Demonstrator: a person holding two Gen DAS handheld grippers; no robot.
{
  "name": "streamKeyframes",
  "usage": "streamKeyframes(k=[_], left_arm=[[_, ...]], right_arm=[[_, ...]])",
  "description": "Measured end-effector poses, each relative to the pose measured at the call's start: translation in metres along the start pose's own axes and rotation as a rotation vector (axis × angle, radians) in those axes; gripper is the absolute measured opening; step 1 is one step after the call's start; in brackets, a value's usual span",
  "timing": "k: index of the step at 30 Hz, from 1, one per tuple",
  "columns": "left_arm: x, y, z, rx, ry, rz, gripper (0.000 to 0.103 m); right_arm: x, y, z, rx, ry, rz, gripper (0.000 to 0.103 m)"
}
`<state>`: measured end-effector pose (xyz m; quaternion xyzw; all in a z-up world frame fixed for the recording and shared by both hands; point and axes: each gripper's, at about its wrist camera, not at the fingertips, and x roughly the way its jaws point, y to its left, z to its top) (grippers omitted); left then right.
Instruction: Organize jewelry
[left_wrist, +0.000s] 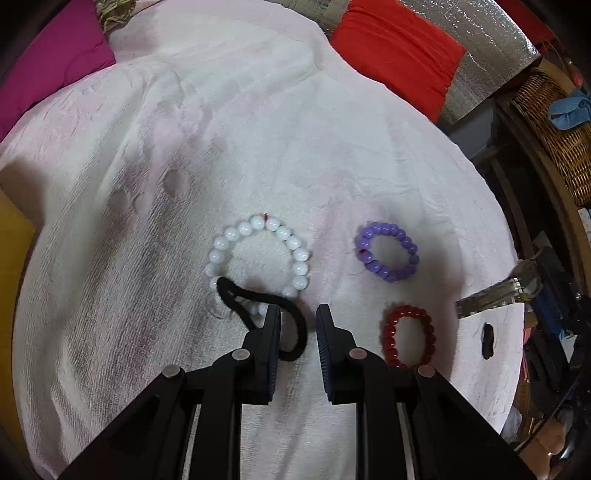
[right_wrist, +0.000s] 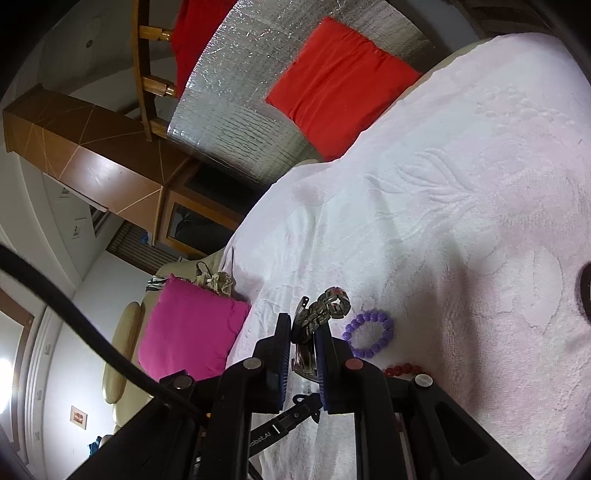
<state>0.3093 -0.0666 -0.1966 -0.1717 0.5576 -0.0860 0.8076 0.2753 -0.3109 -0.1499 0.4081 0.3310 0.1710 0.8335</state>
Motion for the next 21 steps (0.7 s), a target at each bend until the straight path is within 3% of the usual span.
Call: streamKeyframes(k=[3, 9, 16, 21], left_arm=[[0.001, 0.005, -0.002, -0.002, 0.002, -0.003, 0.010], [-0.017, 0.015, -0.005, 0.006, -0.037, -0.036, 0.005], [-0.089, 0.033, -0.003, 0.009, -0.165, -0.093, 0.005], [-0.160, 0.056, -0.009, 0.028, -0.296, -0.082, 0.005]], right_arm=[[-0.002, 0.000, 0.000, -0.001, -0.004, -0.004, 0.014], [-0.005, -0.001, 0.001, 0.001, -0.016, -0.007, 0.014], [0.005, 0.019, -0.008, -0.033, 0.002, 0.043, 0.014], [0.020, 0.052, -0.025, -0.096, 0.028, 0.116, 0.014]])
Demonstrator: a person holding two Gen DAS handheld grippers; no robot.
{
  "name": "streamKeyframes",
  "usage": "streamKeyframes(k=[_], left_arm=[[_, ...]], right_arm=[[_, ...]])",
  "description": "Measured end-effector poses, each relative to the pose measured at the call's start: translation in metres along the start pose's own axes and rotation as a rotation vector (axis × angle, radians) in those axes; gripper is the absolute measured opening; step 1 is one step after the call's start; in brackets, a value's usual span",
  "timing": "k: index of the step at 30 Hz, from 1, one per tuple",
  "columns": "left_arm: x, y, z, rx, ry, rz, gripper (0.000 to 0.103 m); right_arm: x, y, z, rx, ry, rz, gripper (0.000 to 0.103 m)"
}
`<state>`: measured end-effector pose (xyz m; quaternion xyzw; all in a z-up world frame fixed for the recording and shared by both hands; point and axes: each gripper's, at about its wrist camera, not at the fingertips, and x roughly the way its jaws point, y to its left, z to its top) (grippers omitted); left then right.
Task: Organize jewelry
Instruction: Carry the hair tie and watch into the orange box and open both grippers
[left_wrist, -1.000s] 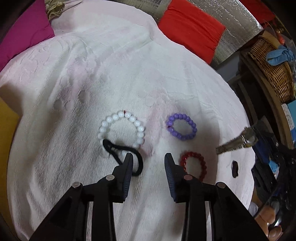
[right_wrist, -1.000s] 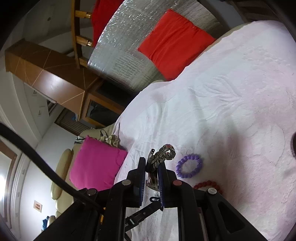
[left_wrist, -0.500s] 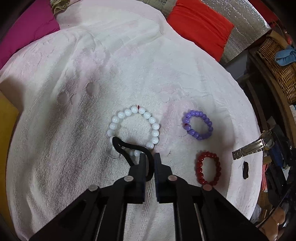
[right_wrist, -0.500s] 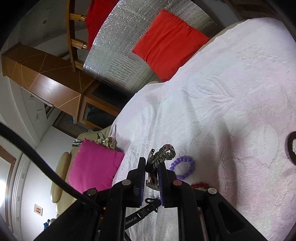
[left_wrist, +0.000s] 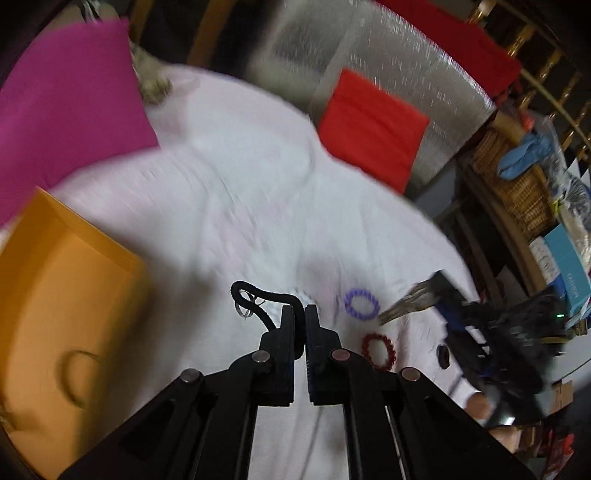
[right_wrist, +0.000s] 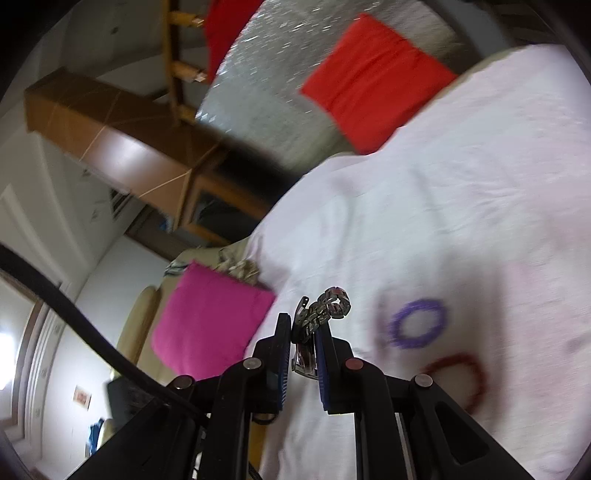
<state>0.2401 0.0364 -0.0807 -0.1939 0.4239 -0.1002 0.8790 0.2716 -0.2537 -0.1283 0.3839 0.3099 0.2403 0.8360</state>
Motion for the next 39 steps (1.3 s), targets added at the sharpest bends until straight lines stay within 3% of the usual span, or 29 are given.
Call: streamKeyframes(k=[3, 7, 15, 22, 29, 31, 33, 39], left_arm=[[-0.050, 0.023, 0.004, 0.017, -0.082, 0.053, 0.005], [-0.084, 0.059, 0.001, 0.009, -0.118, 0.144, 0.005], [-0.096, 0.152, -0.036, -0.093, -0.030, 0.328, 0.005], [-0.075, 0.197, -0.067, -0.154, 0.095, 0.406, 0.005], [-0.080, 0.204, -0.068, -0.150, 0.107, 0.470, 0.008], [-0.088, 0.204, -0.065, -0.151, 0.084, 0.490, 0.022], [-0.092, 0.199, -0.063, -0.142, 0.061, 0.498, 0.028], [-0.089, 0.154, -0.057, -0.053, 0.013, 0.461, 0.030]], right_arm=[[0.019, 0.027, -0.015, -0.036, 0.030, 0.061, 0.014], [0.051, 0.069, -0.043, -0.085, 0.084, 0.149, 0.014], [0.122, 0.153, -0.116, -0.247, 0.253, 0.265, 0.014], [0.187, 0.177, -0.163, -0.260, 0.383, 0.253, 0.014], [0.239, 0.164, -0.177, -0.198, 0.514, 0.141, 0.022], [0.232, 0.156, -0.169, -0.173, 0.469, 0.143, 0.023], [0.217, 0.149, -0.153, -0.145, 0.424, 0.155, 0.023], [0.160, 0.124, -0.108, -0.067, 0.280, 0.155, 0.023]])
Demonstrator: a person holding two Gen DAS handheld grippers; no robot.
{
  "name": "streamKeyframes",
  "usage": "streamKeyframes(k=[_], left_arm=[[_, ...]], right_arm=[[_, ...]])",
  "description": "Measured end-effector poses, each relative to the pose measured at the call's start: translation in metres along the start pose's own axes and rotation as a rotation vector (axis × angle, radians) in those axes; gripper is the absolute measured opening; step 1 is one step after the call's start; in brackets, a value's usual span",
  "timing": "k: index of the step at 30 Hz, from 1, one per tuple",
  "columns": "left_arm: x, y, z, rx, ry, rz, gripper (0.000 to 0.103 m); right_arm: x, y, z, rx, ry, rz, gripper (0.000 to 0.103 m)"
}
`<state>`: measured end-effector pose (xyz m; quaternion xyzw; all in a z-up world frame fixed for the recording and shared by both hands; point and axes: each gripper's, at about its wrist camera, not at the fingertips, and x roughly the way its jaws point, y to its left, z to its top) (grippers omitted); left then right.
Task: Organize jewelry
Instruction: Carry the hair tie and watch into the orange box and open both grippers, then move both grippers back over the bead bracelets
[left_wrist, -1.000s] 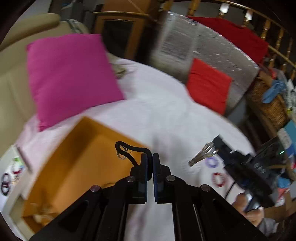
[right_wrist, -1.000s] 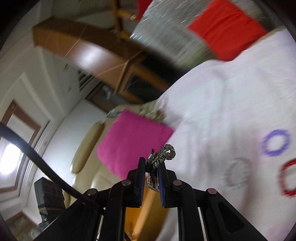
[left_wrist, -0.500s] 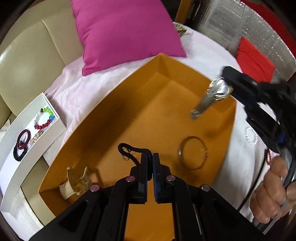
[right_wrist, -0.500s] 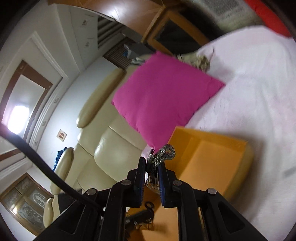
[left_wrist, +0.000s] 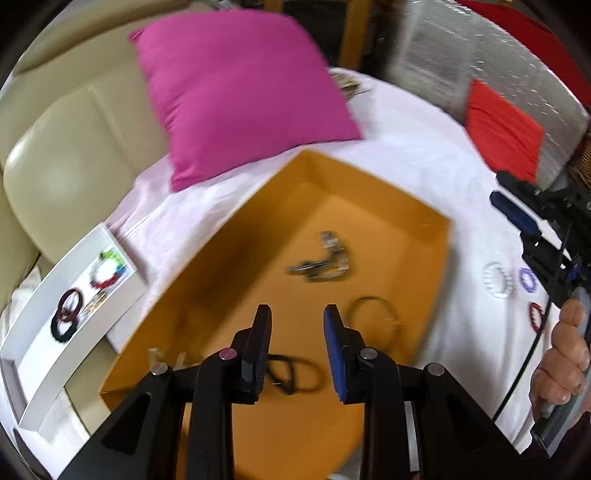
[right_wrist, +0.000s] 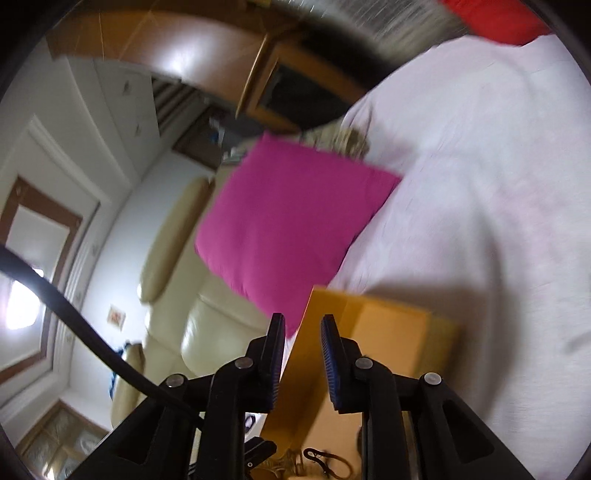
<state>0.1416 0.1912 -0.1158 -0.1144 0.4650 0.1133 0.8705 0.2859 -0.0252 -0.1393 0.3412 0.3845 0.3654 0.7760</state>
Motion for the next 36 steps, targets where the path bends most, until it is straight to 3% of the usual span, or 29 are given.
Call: streamKeyframes(k=[9, 15, 18, 22, 30, 34, 36], left_arm=[[-0.011, -0.097, -0.019, 0.157, 0.002, -0.114, 0.036], [-0.016, -0.133, -0.041, 0.218, 0.032, -0.121, 0.048], [-0.024, -0.147, -0.049, 0.247, 0.032, -0.117, 0.051], [-0.031, -0.164, -0.057, 0.278, 0.039, -0.128, 0.051], [-0.048, -0.190, -0.069, 0.346, 0.030, -0.151, 0.052], [-0.061, -0.197, -0.075, 0.359, 0.015, -0.150, 0.063], [-0.070, -0.200, -0.078, 0.369, 0.002, -0.145, 0.064]], right_arm=[[-0.111, -0.041, 0.015, 0.035, -0.087, -0.153, 0.023], [-0.203, -0.076, 0.028, 0.128, -0.193, -0.212, 0.023], [-0.243, -0.103, 0.034, 0.234, -0.224, -0.242, 0.023], [-0.282, -0.132, 0.031, 0.342, -0.242, -0.266, 0.023], [-0.349, -0.159, 0.007, 0.427, -0.300, -0.298, 0.023], [-0.363, -0.163, -0.006, 0.452, -0.311, -0.292, 0.023], [-0.363, -0.162, -0.011, 0.452, -0.311, -0.286, 0.023]])
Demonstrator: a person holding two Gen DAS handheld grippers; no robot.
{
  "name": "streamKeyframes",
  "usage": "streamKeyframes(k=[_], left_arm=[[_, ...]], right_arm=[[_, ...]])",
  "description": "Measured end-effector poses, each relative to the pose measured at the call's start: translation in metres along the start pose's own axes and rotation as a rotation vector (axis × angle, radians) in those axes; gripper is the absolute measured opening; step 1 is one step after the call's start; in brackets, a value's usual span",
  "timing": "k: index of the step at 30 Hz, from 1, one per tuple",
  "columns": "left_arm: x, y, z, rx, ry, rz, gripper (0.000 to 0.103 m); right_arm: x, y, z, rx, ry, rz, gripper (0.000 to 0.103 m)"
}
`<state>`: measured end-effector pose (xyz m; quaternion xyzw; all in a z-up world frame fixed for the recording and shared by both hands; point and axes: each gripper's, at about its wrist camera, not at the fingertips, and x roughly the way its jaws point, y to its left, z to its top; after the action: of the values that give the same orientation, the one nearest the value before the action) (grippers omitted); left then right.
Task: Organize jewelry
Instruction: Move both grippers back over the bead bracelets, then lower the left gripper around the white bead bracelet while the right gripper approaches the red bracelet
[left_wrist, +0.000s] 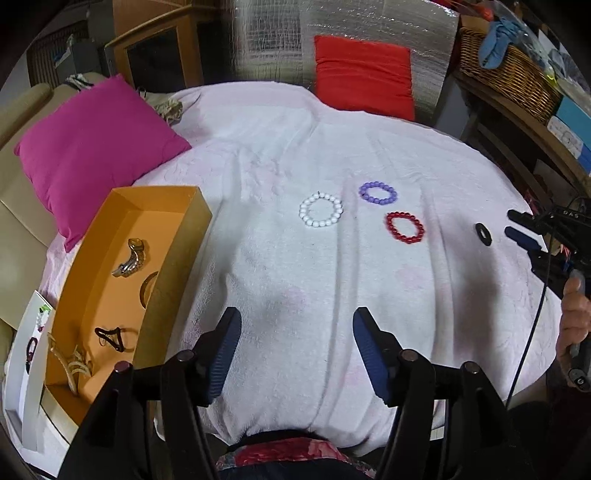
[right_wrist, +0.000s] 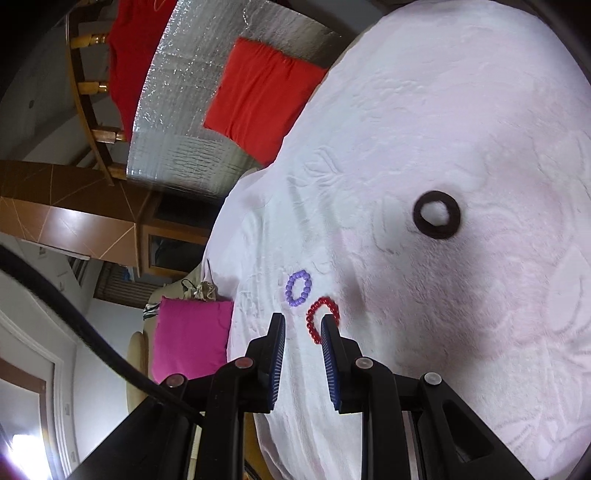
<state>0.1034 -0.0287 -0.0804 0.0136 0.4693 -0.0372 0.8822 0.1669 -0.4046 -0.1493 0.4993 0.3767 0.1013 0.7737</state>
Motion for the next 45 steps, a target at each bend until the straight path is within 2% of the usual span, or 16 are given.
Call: streamKeyframes(k=[3, 7, 12, 14, 16, 18, 23, 28, 32, 41, 45], left_arm=[[-0.014, -0.007, -0.001, 0.016, -0.018, 0.004, 0.065], [-0.032, -0.016, -0.004, 0.053, -0.058, 0.023, 0.075], [-0.042, -0.039, -0.006, 0.132, -0.082, 0.071, 0.076], [-0.042, -0.051, -0.002, 0.160, -0.103, 0.101, 0.077], [-0.040, -0.059, 0.002, 0.172, -0.125, 0.116, 0.079], [-0.032, -0.070, 0.006, 0.192, -0.149, 0.143, 0.080], [0.000, -0.084, 0.015, 0.223, -0.135, 0.157, 0.080], [0.033, -0.085, 0.032, 0.192, -0.122, 0.163, 0.080], [0.047, -0.083, 0.045, 0.175, -0.143, 0.179, 0.080], [0.086, -0.063, 0.080, 0.105, -0.189, 0.099, 0.080], [0.124, -0.044, 0.094, 0.054, -0.143, 0.054, 0.080]], right_arm=[[0.002, 0.002, -0.010, -0.005, 0.008, -0.006, 0.023], [0.004, 0.003, -0.024, -0.032, 0.019, -0.037, 0.023], [0.004, 0.011, -0.040, -0.098, 0.003, -0.100, 0.023], [0.004, 0.015, -0.046, -0.135, 0.002, -0.125, 0.029], [0.006, 0.017, -0.052, -0.161, 0.012, -0.134, 0.047], [0.007, 0.020, -0.055, -0.190, 0.006, -0.141, 0.048], [0.007, 0.026, -0.053, -0.227, -0.001, -0.134, 0.047], [0.020, 0.033, -0.052, -0.235, 0.000, -0.145, 0.048], [0.031, 0.036, -0.049, -0.240, -0.005, -0.148, 0.048], [0.045, 0.018, -0.033, -0.195, 0.033, -0.127, 0.047], [0.056, 0.016, -0.031, -0.185, 0.059, -0.117, 0.047]])
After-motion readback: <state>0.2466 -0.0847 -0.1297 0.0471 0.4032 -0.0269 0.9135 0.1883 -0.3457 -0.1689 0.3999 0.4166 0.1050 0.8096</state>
